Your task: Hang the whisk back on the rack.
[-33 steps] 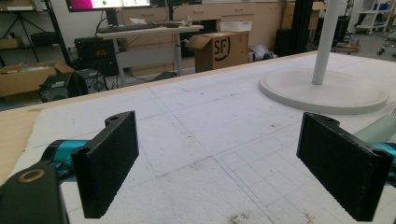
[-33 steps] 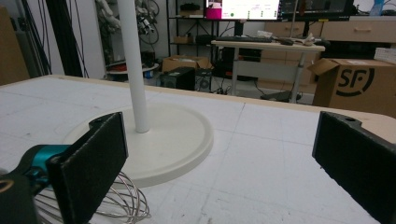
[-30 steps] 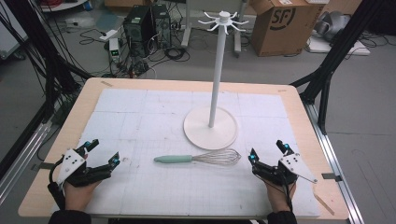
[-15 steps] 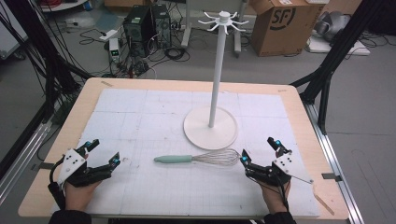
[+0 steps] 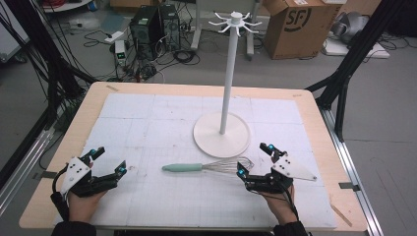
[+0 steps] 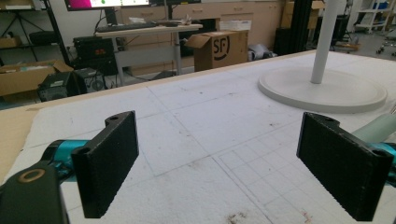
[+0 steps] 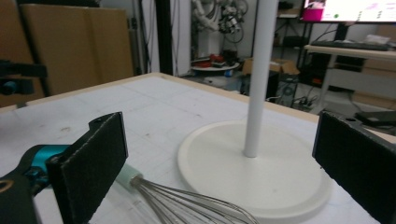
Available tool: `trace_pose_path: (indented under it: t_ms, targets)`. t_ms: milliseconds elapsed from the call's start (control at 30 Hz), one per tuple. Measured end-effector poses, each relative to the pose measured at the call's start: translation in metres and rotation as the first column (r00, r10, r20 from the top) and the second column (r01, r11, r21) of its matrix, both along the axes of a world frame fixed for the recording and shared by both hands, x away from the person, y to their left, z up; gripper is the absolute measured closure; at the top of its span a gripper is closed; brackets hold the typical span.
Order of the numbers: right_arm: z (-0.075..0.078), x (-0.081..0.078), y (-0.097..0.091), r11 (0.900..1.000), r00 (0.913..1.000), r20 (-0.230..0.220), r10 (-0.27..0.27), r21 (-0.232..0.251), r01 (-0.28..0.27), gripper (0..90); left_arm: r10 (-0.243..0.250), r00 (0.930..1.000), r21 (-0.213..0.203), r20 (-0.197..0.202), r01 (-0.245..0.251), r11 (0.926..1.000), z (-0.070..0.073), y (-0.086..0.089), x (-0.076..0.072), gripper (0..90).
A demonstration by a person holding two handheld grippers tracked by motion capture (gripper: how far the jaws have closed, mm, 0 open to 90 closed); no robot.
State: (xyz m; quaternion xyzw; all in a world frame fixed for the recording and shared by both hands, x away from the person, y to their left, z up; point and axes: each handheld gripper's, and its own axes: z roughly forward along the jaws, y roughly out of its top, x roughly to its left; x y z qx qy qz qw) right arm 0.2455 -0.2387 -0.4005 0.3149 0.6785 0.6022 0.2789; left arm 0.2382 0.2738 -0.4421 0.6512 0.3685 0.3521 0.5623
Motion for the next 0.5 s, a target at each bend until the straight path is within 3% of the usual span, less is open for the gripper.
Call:
trace_pose_path:
  t_ms: [267, 500]
  targets:
    - [0.002, 0.016, 0.011, 0.9956, 0.9933, -0.083, 0.08, -0.042, -0.084, 2.0, 0.0, 1.0, -0.001, 0.0, 0.0, 1.0, 0.0, 0.0, 0.0, 13.3]
    - [0.009, 0.031, 0.024, 0.9815, 0.9797, -0.134, 0.149, -0.1, -0.163, 4.6, 0.0, 1.0, -0.004, -0.002, 0.0, 1.0, -0.001, 0.0, -0.001, 13.4]
